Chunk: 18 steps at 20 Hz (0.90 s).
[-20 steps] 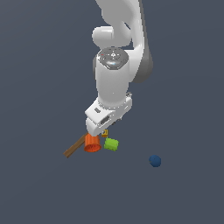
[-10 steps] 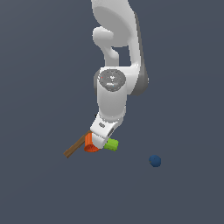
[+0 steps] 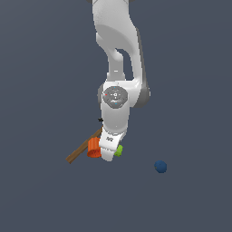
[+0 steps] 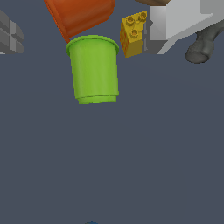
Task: Pick up a designated object from a clutter of objects.
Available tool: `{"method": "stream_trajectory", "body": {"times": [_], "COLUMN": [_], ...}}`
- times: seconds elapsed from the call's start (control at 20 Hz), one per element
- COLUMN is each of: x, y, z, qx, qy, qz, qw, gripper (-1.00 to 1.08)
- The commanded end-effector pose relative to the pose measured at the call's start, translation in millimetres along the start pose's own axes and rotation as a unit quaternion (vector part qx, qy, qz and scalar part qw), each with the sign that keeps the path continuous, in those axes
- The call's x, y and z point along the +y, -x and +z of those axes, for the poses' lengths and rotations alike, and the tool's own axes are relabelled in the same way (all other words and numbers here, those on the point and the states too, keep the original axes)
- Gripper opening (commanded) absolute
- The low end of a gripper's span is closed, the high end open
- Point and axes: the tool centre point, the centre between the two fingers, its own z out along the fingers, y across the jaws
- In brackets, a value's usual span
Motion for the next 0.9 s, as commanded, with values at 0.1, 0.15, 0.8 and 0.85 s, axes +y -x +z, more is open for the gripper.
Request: {"method": "stream_trajectory", "body": {"times": [0.1, 0.15, 0.8, 0.85], "x": [1, 1, 0, 0], "y": [-1, -1, -1, -1], "z": [11, 13, 31, 35], "qx": [0.002, 0.002, 0.003, 0.003], "qy": [0.0, 0.0, 0.0, 0.0], "qz": [-0.03, -0.035, -0.045, -0.046], "qw": [0.9995, 0.9994, 0.999, 0.999], "gripper": [1.0, 1.0, 1.0, 1.0]}}
